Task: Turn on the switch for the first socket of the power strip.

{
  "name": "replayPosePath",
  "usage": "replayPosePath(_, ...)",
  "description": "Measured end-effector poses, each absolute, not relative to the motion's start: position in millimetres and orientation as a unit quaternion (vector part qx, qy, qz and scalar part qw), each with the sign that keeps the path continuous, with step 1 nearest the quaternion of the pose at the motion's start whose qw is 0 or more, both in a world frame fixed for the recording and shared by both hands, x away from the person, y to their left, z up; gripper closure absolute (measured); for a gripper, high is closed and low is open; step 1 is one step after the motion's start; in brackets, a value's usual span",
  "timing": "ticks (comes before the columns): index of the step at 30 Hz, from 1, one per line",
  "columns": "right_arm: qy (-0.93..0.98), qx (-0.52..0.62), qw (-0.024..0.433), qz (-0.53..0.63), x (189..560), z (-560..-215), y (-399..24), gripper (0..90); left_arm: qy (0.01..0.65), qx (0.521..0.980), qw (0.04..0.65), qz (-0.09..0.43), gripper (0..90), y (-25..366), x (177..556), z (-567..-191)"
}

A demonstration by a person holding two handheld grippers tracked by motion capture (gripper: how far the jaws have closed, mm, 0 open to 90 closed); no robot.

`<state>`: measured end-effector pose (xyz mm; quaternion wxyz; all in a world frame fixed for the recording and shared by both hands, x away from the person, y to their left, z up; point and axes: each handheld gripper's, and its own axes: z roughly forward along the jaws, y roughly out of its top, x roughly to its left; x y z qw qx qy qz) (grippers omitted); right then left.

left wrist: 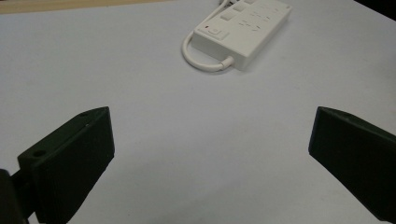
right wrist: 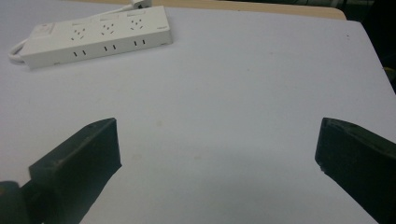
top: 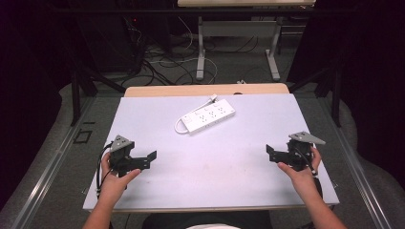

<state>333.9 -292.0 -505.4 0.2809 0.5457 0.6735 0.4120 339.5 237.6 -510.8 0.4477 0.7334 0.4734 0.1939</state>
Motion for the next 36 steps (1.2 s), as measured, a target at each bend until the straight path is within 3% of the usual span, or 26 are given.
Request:
replayPosePath(9,0.662,0.56,0.269,0.419,329,-527,-304,0.0,0.493,0.721,0.444,0.201,1.9,236,340,-516)
replayPosePath(23,0.669,0.543,0.288,0.418,325,-528,-298,0.0,0.475,0.736,0.442,0.192,3.6,214,337,-514)
replayPosePath(36,0.666,0.546,0.287,0.419,324,-530,-296,0.0,0.475,0.736,0.442,0.194,15.6,203,342,-499)
